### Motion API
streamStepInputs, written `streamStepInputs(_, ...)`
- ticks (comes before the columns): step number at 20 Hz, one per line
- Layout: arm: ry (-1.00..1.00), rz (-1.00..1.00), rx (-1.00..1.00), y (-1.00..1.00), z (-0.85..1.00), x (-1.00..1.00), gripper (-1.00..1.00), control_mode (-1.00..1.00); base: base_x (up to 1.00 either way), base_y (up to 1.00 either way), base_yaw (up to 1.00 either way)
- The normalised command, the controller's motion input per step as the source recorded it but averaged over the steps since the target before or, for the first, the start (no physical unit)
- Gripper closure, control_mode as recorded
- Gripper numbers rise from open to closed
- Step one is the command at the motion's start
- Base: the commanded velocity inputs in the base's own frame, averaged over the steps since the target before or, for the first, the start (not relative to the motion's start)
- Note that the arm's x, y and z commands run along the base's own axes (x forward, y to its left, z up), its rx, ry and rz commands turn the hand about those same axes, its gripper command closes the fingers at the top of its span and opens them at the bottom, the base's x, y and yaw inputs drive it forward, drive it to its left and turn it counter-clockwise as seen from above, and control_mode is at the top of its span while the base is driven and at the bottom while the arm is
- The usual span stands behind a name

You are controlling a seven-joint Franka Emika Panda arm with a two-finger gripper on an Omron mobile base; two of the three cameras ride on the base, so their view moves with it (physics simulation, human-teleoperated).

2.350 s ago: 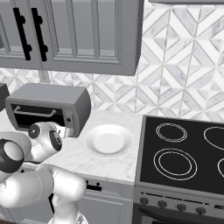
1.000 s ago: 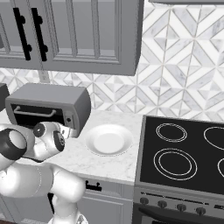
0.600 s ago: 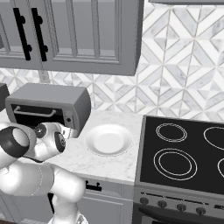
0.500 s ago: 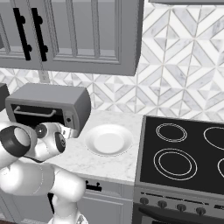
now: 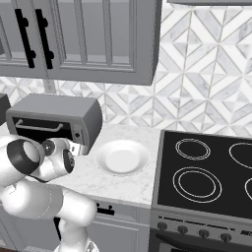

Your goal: Pick up the kebab skewer and baguette bread, and place them inside the toaster oven. Close the toaster oven door and start by setting the timer.

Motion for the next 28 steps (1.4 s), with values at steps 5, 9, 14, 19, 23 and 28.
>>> streamStepInputs(5, -0.08, 0.06, 0.00, 0.00, -0.11, 0.00, -1.00, -1.00, 0.00, 0.00, 0.00)
streamStepInputs(9, -0.07, 0.11, 0.00, 0.00, -0.11, 0.00, -1.00, -1.00, 0.00, 0.00, 0.00)
streamStepInputs(14, -0.07, 0.11, 0.01, 0.00, -0.10, 0.00, -1.00, -1.00, 0.00, 0.00, 0.00)
streamStepInputs(19, -0.05, 0.11, 0.00, 0.00, -0.11, 0.00, 1.00, -1.00, 0.00, 0.00, 0.00)
streamStepInputs(23, -0.03, 0.10, 0.00, 0.00, -0.08, 0.00, 1.00, -1.00, 0.00, 0.00, 0.00)
streamStepInputs(28, -0.03, 0.09, 0.01, 0.00, -0.08, 0.00, 1.00, -1.00, 0.00, 0.00, 0.00)
